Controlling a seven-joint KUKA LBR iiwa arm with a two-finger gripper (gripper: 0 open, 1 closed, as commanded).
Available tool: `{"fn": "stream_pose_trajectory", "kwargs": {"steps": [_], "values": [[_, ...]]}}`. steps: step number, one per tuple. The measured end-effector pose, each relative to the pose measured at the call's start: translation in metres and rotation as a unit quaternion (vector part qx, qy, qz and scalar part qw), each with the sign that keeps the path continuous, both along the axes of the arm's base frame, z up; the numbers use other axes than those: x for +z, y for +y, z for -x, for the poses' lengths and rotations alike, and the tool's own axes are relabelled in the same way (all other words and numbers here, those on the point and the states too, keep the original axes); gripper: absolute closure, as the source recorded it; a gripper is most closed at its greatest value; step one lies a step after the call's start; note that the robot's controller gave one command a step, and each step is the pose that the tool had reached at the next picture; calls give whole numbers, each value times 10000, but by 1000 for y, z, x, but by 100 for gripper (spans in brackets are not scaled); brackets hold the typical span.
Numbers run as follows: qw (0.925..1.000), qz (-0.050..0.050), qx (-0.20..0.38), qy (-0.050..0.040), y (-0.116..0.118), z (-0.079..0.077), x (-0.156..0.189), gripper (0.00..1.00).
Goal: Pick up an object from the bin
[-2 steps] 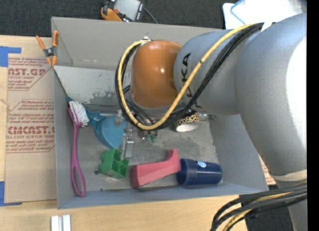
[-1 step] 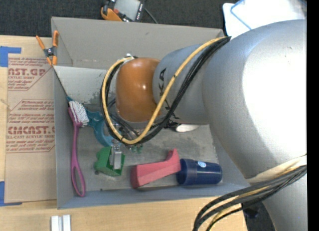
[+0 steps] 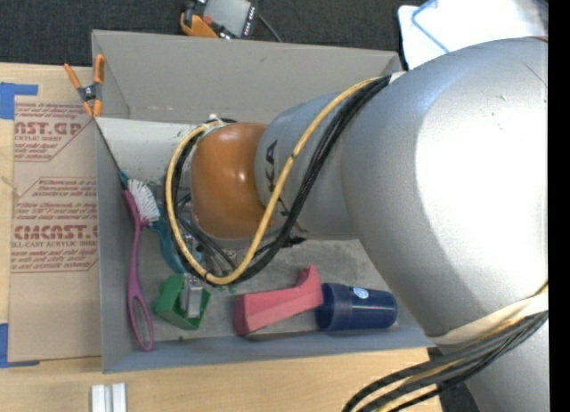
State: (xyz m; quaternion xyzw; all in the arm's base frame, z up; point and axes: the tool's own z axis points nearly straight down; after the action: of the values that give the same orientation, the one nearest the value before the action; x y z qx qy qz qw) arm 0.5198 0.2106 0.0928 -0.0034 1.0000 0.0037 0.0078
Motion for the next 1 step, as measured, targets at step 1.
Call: {"fn": "stream_pose_trajectory", "kwargs": {"steps": [1], "values": [[9947, 7, 1024, -5, -14, -18, -16, 0]]}}
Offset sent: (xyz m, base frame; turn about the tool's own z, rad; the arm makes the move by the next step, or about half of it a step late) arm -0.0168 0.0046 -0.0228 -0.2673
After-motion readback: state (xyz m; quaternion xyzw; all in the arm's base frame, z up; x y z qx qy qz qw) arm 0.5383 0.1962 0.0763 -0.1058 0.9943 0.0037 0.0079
